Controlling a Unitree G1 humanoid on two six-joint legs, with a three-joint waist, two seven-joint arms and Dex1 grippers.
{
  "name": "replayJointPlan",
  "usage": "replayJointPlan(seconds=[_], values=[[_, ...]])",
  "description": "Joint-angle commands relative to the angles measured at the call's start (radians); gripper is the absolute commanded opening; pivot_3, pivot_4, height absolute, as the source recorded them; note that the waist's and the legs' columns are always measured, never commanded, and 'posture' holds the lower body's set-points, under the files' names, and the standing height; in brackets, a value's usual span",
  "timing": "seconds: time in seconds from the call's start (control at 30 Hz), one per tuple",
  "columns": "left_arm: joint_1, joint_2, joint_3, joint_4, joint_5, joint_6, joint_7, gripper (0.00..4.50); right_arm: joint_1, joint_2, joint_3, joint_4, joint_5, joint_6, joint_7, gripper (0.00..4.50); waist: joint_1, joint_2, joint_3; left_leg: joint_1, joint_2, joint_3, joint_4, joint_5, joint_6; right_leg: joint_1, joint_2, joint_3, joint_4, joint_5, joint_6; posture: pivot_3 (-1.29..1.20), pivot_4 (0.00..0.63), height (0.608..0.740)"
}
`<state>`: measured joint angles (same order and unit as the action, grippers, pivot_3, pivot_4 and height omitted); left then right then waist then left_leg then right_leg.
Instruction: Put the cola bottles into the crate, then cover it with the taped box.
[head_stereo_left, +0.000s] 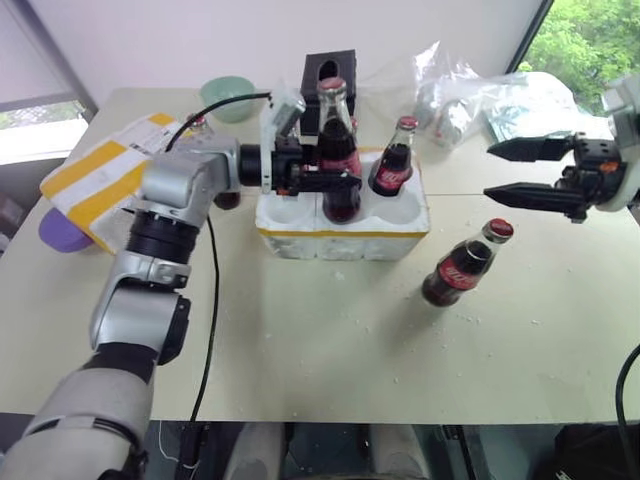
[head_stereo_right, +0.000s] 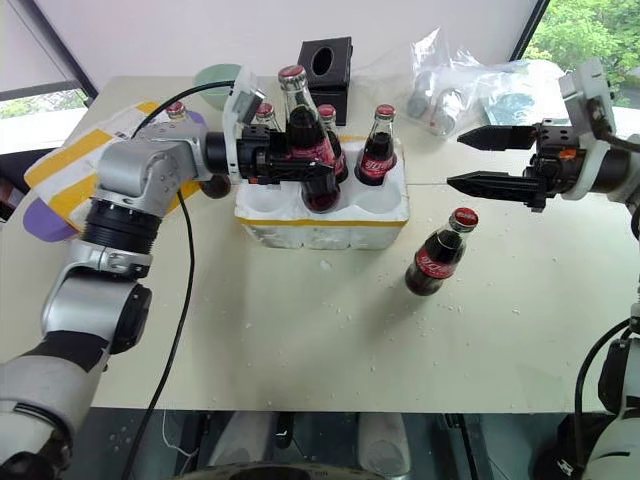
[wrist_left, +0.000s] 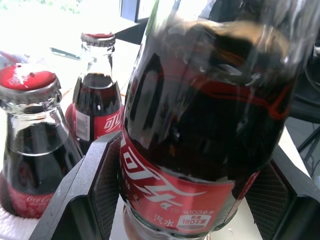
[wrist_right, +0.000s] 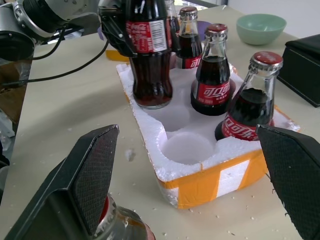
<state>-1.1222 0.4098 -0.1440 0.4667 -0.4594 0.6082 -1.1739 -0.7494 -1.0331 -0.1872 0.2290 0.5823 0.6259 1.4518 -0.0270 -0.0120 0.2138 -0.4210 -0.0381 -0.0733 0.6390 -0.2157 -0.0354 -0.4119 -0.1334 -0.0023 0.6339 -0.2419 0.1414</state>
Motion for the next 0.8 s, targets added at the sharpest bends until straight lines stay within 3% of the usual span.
replayJointPlan(seconds=[0.03,0.53,0.6,0.67,0.8], values=[[-0.038,-0.021,0.019,0.019,0.026,-0.046,0.001,2.8,0.001,-0.009,-0.05,-0.056,0.037,0.013,-0.022,4.5,0.004,0.0,0.0,0.0,0.0,0.0,0.001,0.0,0.0,0.0,0.0,0.0,0.0,0.0,0.0,0.0,0.15,0.737],[-0.022,-0.098,-0.044,0.151,0.206,-0.194,0.014,2.8,-0.002,0.026,-0.04,-0.118,0.07,0.054,-0.106,4.5,0.011,0.0,0.0,-0.005,0.0,0.0,0.008,0.0,0.001,-0.001,0.0,0.0,-0.001,0.003,0.002,0.0,0.15,0.737],[-0.021,-0.102,-0.035,0.155,0.208,-0.188,0.014,3.86,0.0,0.029,-0.04,-0.119,0.072,0.052,-0.11,4.5,0.01,0.0,0.0,-0.005,0.0,0.0,0.008,0.0,0.0,-0.001,0.0,0.0,-0.001,0.004,0.002,0.0,0.15,0.737],[-0.01,-0.095,-0.028,0.131,0.204,-0.176,0.007,4.47,0.002,0.03,-0.04,-0.116,0.073,0.049,-0.111,4.5,0.01,0.0,0.0,-0.005,0.0,-0.001,0.008,0.0,0.0,-0.001,0.0,0.0,-0.001,0.004,0.002,0.0,0.15,0.737],[0.026,-0.047,-0.004,0.01,0.18,-0.131,0.003,4.47,-0.003,0.03,-0.037,-0.1,0.068,0.041,-0.105,4.5,0.009,0.0,0.0,-0.005,0.0,-0.001,0.008,0.0,0.0,-0.001,0.0,0.0,0.0,0.004,0.002,0.0,0.15,0.737]])
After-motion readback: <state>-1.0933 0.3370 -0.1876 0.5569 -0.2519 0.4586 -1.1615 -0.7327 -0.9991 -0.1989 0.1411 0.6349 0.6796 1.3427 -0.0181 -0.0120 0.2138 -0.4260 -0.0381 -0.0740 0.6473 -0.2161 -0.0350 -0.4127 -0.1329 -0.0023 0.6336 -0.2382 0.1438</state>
